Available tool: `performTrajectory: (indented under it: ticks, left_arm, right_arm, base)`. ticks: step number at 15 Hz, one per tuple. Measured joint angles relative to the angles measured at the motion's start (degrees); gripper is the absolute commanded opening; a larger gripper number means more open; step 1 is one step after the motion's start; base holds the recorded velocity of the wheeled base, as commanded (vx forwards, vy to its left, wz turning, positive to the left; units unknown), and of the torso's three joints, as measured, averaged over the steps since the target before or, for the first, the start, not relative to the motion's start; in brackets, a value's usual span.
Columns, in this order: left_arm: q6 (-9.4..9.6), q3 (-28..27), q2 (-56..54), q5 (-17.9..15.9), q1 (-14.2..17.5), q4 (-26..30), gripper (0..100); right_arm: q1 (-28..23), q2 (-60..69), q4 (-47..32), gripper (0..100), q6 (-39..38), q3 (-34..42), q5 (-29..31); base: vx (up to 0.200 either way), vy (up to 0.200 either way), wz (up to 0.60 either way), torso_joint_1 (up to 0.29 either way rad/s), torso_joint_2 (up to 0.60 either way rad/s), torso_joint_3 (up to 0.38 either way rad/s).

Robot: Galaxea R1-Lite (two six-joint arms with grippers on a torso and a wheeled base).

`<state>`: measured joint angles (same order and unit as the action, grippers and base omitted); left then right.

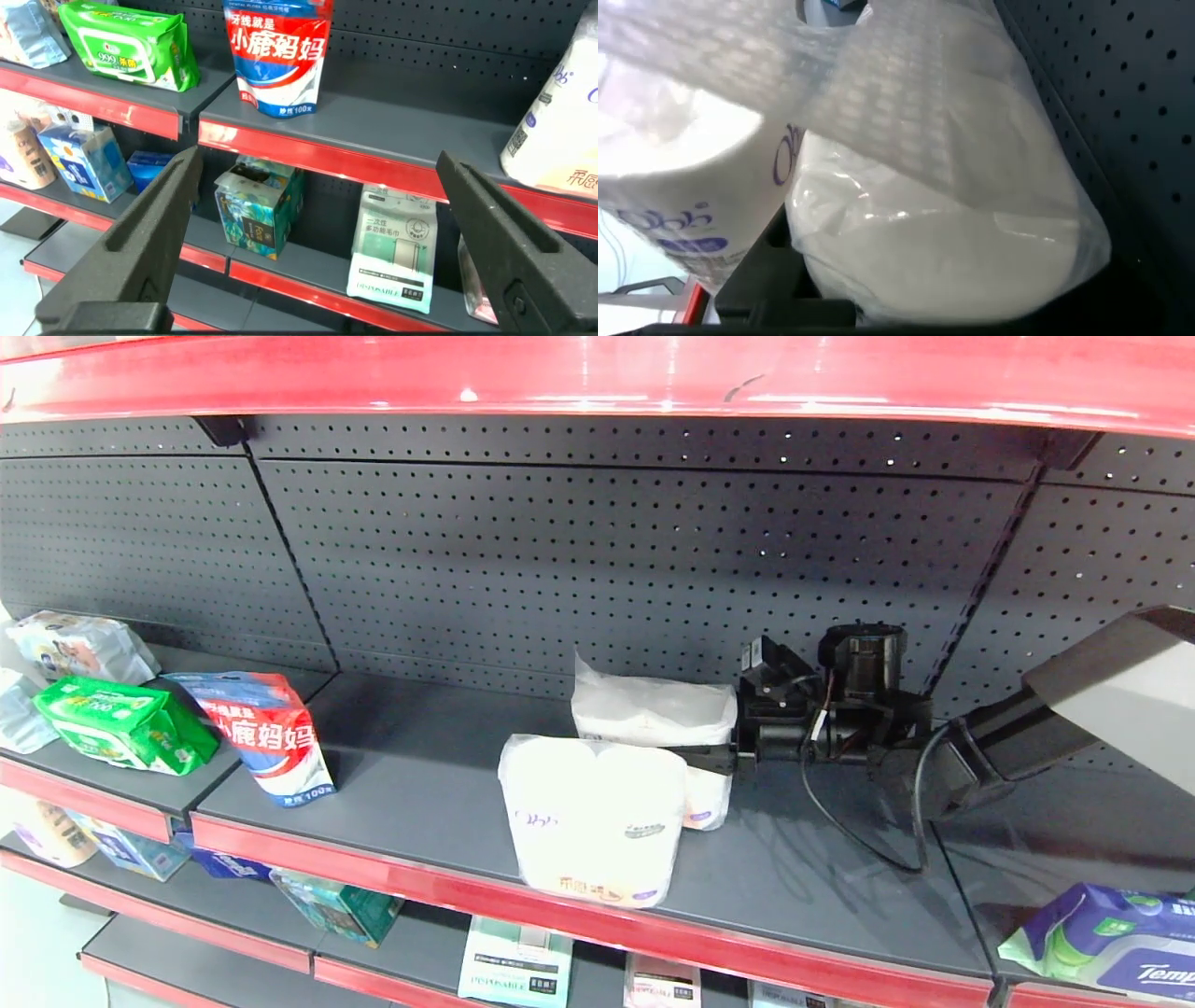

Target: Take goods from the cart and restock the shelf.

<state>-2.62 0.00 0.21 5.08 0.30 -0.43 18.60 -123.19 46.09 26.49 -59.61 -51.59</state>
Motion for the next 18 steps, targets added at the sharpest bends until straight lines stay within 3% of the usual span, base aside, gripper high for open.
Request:
performTrajectory:
  ticks: [6, 9, 18]
  left_arm:
    - [0.00, 0.0, 0.0, 0.0, 0.0, 0.0, 100]
    - [0.02, 0.0, 0.0, 0.0, 0.0, 0.0, 100]
    - [0.00, 0.0, 0.0, 0.0, 0.0, 0.0, 100]
  right_arm:
    - [-3.3, -0.3, 0.0, 0, 0.7, 1.7, 0.3]
    - [-3.2, -0.6, 0.1, 0, 0.4, 1.8, 5.1]
    - [-1.3, -0.9, 0.3, 0, 0.1, 0.9, 6.5]
  base:
    - [0.000, 0.000, 0.00, 0.000, 0.00, 0.000]
    - [0.000, 0.000, 0.00, 0.000, 0.00, 0.000]
    - [0.000, 0.000, 0.00, 0.000, 0.00, 0.000]
